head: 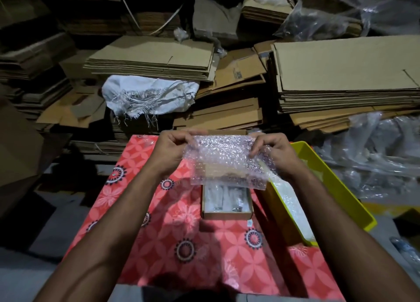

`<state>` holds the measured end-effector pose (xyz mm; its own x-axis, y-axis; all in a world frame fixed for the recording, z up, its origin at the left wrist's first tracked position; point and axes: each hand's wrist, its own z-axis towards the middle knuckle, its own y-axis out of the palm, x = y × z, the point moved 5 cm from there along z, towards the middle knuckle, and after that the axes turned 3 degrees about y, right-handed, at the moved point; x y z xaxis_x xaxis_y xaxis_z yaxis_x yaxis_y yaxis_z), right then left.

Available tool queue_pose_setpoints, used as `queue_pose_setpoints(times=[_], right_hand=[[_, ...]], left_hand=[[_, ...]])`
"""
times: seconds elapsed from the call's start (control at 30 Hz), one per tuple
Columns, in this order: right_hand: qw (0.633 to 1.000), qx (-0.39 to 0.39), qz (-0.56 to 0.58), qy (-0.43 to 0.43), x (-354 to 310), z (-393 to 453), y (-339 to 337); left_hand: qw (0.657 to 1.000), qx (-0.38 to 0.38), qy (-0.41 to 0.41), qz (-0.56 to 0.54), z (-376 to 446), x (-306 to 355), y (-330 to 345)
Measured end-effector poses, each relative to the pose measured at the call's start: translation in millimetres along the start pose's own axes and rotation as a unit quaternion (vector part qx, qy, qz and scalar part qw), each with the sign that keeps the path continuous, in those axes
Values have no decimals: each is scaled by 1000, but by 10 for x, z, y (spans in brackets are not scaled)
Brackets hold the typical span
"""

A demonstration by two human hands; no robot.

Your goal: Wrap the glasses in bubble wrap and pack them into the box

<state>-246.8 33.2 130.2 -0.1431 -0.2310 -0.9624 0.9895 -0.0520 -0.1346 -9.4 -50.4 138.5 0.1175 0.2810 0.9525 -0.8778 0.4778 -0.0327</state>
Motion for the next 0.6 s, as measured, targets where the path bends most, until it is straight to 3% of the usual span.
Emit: queue_pose_setpoints(times=[0.07,0.2,0.3,0.37,0.5,0.6], right_hand=[[1000,11,7,-6,18,35,-14],[1000,24,-12,-7,-17,72,-60],[998,38,-44,-8,20,91,-111],[998,52,-43,9,43,93,-140],[981,77,146,104,132,37,-124],[941,7,246,231,420,-99,-73]], left_hand=[[999,19,-25,-41,-58,109,80],[979,80,-176,-68,-231,-150,144],[978,-12,-203,-39,-247,-353,196],[978,-16,-199,-60,-204,-421,229],[983,38,-168,-63,-119,-451,216],[979,60,-181,-71,-118,-446,158]])
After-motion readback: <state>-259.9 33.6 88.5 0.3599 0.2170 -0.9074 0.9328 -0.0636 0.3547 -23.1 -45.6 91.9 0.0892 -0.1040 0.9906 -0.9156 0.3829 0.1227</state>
